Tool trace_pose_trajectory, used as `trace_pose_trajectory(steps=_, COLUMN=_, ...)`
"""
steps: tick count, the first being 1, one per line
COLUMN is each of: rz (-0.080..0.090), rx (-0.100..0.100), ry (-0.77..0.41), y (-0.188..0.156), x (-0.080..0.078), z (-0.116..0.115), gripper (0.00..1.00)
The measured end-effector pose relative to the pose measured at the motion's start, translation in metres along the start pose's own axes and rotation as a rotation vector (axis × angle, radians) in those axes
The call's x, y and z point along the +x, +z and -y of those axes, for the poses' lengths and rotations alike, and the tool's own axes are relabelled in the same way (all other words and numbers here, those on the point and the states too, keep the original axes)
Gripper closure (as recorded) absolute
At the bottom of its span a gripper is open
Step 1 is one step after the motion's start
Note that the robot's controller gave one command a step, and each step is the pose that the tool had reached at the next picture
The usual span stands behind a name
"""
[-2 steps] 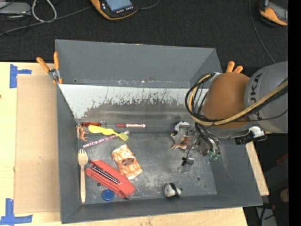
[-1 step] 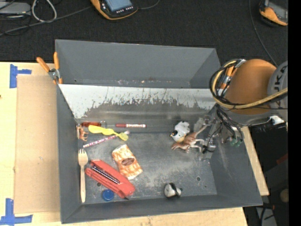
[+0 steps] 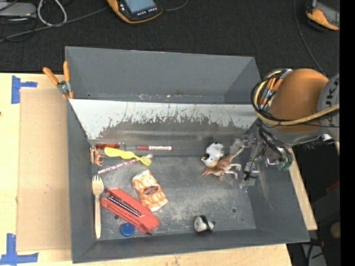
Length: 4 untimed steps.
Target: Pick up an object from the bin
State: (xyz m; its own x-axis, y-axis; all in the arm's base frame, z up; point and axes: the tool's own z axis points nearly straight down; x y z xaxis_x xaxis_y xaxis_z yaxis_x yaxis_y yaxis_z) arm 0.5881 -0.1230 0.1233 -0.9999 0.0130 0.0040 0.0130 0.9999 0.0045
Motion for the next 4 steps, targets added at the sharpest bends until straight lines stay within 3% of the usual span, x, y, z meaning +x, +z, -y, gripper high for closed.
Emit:
trace_pose_trajectory(steps=1, rz=0.005, rx=-0.001, ry=0.049, y=0.057, x=-0.008, z=-0.02, gripper=0.0)
trace_pose_trajectory(steps=2, rz=0.009, rx=0.001, ry=0.127, y=0.053, x=-0.007, z=-0.008, gripper=1.0)
trace_pose_trajectory(steps=3, rz=0.009, rx=0.001, ry=0.127, y=0.053, x=-0.007, z=-0.008, gripper=1.0)
trace_pose_trajectory(steps=4, rz=-0.001, rx=-0.001, ry=0.126, y=0.021, x=-0.003, z=-0.009, gripper=1.0)
